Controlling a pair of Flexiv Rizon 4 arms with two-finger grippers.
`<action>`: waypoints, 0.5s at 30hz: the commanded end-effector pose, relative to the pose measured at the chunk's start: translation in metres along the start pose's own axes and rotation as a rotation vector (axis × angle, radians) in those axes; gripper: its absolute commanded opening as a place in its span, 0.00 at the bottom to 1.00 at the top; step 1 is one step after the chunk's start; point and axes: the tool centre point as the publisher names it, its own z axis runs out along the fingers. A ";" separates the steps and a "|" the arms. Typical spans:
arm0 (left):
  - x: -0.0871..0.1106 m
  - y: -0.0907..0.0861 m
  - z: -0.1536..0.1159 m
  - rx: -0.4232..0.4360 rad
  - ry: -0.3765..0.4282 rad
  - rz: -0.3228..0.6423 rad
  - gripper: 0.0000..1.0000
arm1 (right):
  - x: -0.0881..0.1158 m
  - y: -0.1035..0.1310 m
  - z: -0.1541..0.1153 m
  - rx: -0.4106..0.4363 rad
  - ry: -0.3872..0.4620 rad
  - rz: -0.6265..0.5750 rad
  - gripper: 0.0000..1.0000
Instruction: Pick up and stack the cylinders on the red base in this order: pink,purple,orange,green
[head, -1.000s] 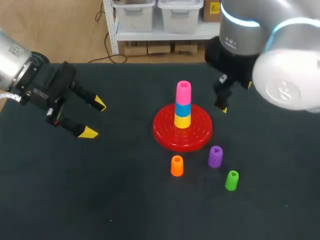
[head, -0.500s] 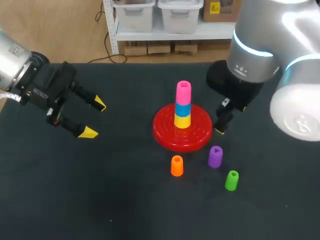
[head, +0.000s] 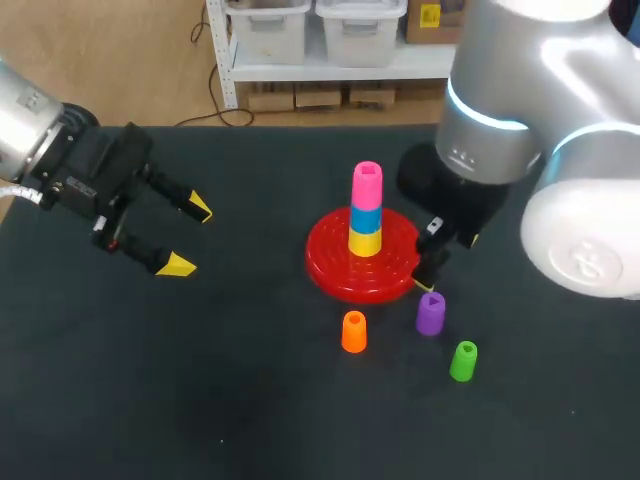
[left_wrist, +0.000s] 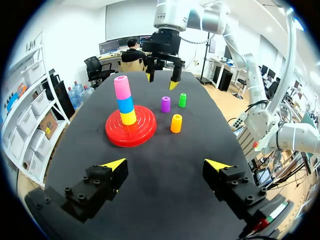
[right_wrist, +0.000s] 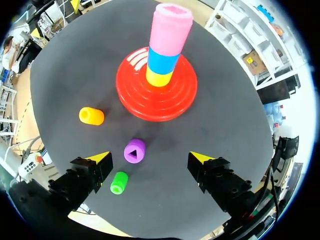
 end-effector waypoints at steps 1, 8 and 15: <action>0.002 -0.001 0.000 -0.004 -0.004 0.004 1.00 | -0.007 0.002 0.008 -0.009 0.033 -0.007 1.00; 0.002 -0.001 0.000 -0.004 -0.004 0.004 1.00 | -0.004 0.004 0.021 -0.030 0.062 0.007 1.00; 0.002 -0.001 0.000 -0.004 -0.004 0.004 1.00 | 0.001 0.002 0.032 -0.054 0.078 0.022 1.00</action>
